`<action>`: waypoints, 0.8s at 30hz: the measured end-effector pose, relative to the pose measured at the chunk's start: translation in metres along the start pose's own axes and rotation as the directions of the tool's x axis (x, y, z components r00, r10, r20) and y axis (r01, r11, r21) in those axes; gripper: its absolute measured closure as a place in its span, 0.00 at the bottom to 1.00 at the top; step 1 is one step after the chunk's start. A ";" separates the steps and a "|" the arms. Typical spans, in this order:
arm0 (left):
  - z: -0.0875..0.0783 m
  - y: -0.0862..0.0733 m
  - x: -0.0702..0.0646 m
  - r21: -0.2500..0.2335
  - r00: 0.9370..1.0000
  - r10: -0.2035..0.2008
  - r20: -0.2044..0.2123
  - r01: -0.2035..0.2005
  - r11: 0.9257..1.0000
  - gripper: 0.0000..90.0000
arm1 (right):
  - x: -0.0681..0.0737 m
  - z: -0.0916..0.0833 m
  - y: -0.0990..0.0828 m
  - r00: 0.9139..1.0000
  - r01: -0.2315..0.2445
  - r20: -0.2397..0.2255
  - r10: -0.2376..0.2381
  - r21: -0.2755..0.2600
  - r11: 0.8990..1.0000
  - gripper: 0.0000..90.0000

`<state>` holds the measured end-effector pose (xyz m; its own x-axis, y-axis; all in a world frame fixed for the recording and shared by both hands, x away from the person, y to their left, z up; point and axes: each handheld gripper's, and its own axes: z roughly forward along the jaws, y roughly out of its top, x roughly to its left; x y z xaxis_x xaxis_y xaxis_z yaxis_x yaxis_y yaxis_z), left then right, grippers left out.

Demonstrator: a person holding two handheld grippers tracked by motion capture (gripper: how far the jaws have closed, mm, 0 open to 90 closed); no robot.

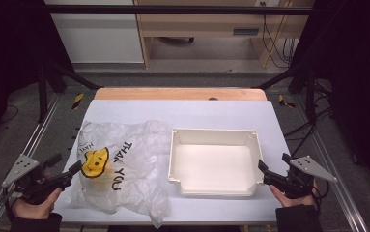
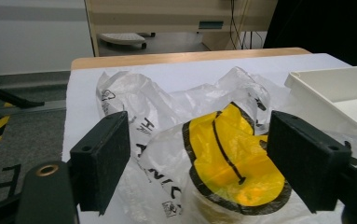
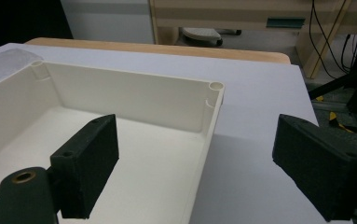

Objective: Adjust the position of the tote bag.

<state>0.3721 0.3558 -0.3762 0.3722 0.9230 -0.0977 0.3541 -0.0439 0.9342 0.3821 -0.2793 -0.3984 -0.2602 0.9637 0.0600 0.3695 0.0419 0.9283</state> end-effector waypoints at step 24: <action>0.008 0.012 -0.030 -0.007 0.998 0.041 0.054 -0.040 0.999 0.26 | 0.019 0.012 -0.002 0.998 0.025 -0.058 -0.023 0.025 0.999 0.20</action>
<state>0.3718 0.3243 -0.3642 0.4320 0.8985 -0.0780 0.3324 -0.0782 0.9399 0.3869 -0.2582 -0.4033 -0.3199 0.9456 0.0593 0.3853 0.0726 0.9199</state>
